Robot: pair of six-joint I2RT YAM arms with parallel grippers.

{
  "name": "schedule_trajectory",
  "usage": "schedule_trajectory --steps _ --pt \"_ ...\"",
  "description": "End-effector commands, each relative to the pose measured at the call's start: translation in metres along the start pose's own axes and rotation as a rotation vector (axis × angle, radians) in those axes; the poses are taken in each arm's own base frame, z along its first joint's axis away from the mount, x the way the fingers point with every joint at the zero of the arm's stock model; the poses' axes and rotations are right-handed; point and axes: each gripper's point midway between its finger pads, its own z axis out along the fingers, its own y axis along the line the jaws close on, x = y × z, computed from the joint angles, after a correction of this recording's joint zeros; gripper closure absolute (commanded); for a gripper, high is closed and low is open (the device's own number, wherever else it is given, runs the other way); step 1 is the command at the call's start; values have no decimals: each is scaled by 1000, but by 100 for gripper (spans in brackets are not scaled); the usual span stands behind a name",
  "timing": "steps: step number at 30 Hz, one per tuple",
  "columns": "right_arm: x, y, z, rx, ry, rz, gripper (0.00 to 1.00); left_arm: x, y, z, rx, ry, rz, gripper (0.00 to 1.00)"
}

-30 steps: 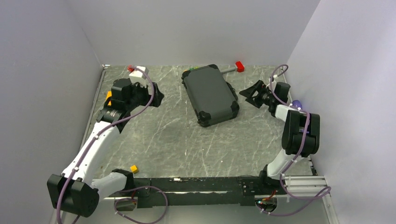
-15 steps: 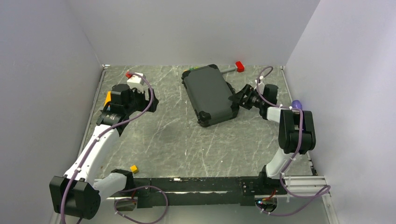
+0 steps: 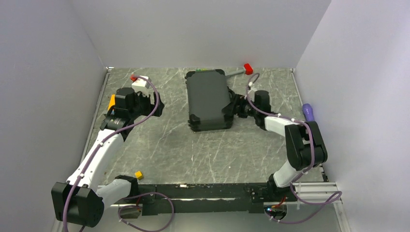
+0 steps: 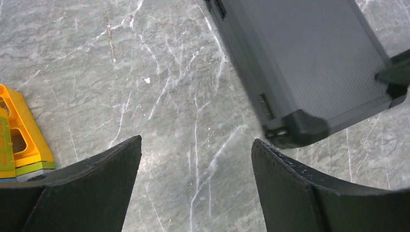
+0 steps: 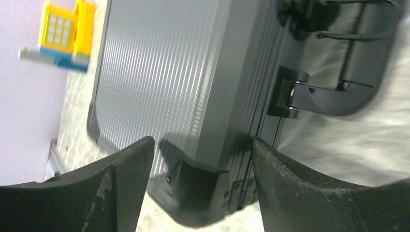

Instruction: Pack up texas hold em set

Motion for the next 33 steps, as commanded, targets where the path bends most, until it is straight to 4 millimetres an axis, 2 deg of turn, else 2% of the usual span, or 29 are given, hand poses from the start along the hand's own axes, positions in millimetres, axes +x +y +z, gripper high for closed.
schedule_trajectory --steps 1,3,6,9,13,18,22,27,29,33 --pt "78 88 -15 -240 276 17 25 -14 2 -3 -8 -57 23 12" --pt "87 98 -18 -248 286 12 25 -14 2 -3 -8 -57 23 12" --pt "88 107 -22 -245 276 1 24 -14 2 -3 -5 -58 22 12" --pt "65 113 -25 -202 224 -49 23 -13 1 -2 2 -54 18 12" --pt "21 108 -39 -79 122 -122 19 -13 -3 -4 19 -61 18 12" --pt "-26 81 -54 -76 2 -66 20 -17 -13 -4 74 -81 11 13" --pt "-45 47 -45 -68 -51 -8 24 -22 -22 4 123 -75 -25 14" --pt "-50 17 -23 -62 -130 75 30 -22 -34 21 179 -30 -90 12" --pt "-46 2 -9 -49 -127 109 31 -19 -37 30 187 -1 -107 11" --pt "-37 -13 14 -77 -103 176 36 -11 -45 52 191 64 -111 11"
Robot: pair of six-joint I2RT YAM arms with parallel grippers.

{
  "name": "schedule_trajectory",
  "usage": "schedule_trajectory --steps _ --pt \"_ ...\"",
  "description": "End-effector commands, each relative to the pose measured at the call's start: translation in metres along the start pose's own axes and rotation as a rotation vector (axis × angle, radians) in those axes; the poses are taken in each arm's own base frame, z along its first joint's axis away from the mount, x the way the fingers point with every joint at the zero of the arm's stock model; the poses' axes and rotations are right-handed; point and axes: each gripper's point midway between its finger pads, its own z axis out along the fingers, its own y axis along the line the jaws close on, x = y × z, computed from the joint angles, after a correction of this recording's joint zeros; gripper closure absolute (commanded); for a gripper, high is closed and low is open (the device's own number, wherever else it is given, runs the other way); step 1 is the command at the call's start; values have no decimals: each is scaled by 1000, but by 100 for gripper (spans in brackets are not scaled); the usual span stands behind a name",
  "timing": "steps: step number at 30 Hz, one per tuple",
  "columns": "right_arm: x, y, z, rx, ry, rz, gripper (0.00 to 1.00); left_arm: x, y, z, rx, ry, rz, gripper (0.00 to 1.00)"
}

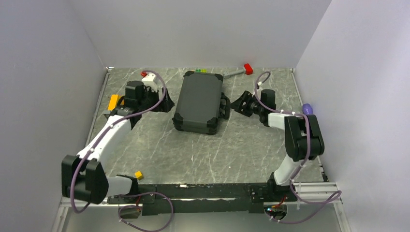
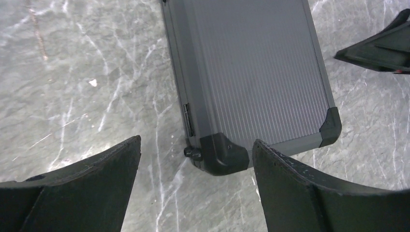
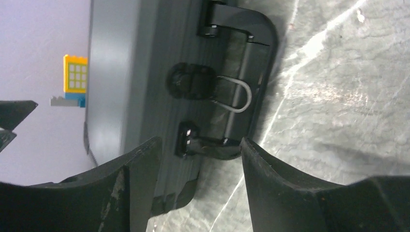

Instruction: Pack up texas hold em set

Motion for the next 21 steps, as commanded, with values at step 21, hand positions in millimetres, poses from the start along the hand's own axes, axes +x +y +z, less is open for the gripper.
schedule_trajectory --steps 21 --pt "-14 -8 53 -202 -51 116 59 26 -11 81 45 204 -46 13"
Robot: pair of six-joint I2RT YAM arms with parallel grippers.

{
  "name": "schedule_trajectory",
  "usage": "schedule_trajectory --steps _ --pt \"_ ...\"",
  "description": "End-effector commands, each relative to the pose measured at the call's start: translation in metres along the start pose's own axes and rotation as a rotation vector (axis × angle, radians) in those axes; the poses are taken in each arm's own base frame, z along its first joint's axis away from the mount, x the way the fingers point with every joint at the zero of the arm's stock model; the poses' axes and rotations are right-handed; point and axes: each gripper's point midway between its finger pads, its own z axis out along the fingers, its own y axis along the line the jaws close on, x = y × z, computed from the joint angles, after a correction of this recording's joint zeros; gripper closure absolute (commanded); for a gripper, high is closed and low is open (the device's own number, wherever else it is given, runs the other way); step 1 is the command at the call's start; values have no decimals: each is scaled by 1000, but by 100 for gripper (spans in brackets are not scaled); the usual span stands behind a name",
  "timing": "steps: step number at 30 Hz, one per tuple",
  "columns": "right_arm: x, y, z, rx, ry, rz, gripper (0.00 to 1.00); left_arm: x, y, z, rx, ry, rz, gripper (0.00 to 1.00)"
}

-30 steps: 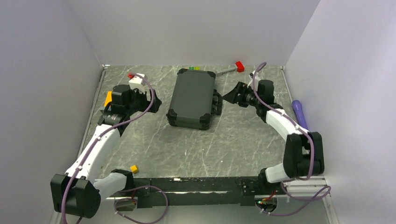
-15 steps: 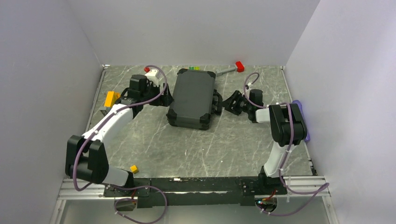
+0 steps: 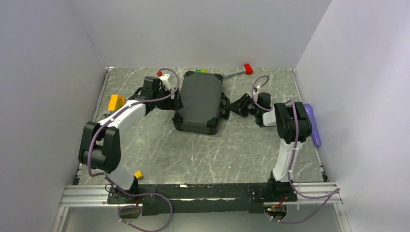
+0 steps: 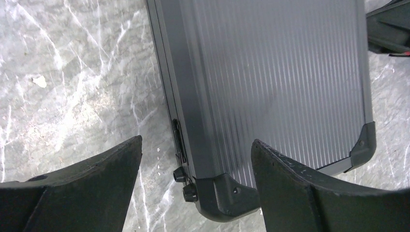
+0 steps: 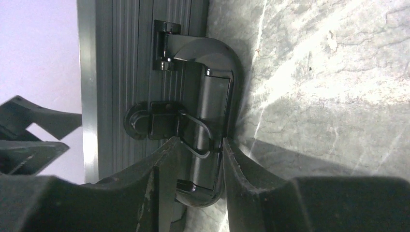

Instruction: Pack up texas hold em set

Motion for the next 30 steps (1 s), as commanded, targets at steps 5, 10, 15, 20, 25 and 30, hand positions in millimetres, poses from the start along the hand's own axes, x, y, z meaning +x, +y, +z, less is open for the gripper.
schedule_trajectory --steps 5,10,15,20,25,30 --pt "-20 39 -2 -139 -50 -48 62 -7 -4 6 7 13 4 15" --pt "-22 46 -3 -158 -46 -55 64 -3 -5 9 8 27 7 15" --pt "-22 54 -6 -167 -56 -66 70 0 -4 12 -1 38 15 16" --pt "-22 71 -7 -187 -58 -95 70 3 -4 15 -2 54 18 16" --pt "-17 85 -1 -197 -37 -126 66 3 -5 15 -4 56 23 17" --pt "-7 86 9 -205 3 -129 64 4 -7 15 2 59 24 17"
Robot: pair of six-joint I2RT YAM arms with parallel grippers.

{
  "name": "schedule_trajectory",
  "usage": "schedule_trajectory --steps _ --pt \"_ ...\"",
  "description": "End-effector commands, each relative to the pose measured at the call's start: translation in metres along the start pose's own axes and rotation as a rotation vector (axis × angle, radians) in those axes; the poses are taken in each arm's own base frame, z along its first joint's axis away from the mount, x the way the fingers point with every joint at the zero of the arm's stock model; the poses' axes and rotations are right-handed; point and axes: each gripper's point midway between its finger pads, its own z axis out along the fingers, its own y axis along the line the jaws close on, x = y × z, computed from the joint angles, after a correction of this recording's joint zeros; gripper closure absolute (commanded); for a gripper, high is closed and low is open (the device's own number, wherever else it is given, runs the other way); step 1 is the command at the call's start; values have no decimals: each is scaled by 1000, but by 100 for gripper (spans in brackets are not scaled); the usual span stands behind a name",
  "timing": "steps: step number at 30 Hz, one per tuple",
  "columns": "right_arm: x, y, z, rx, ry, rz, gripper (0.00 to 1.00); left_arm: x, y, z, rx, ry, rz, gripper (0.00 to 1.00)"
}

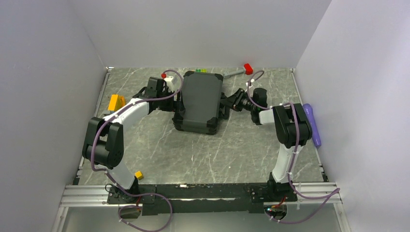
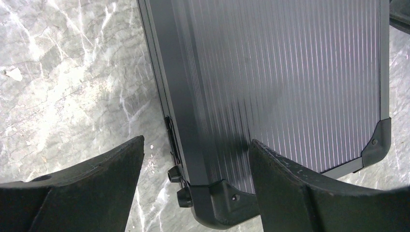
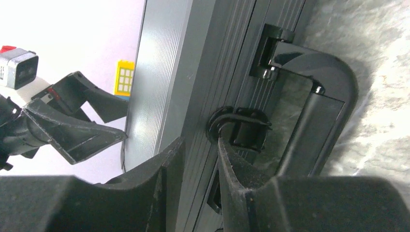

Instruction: Pack up texas hold em set

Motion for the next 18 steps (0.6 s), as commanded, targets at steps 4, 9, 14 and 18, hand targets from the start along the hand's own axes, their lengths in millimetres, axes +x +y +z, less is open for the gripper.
schedule_trajectory --steps 4,9,14,18 --pt "-7 25 10 -64 -3 -75 64 -15 -4 -1 1 -31 28 17" --pt "-6 27 9 -39 -8 -91 64 -15 -5 -1 2 -29 29 17" --pt "-16 25 0 41 -47 -148 59 -19 -2 -6 -21 -47 40 17" --pt "-26 22 -11 117 -80 -186 57 -22 -1 -10 -40 -65 51 18"
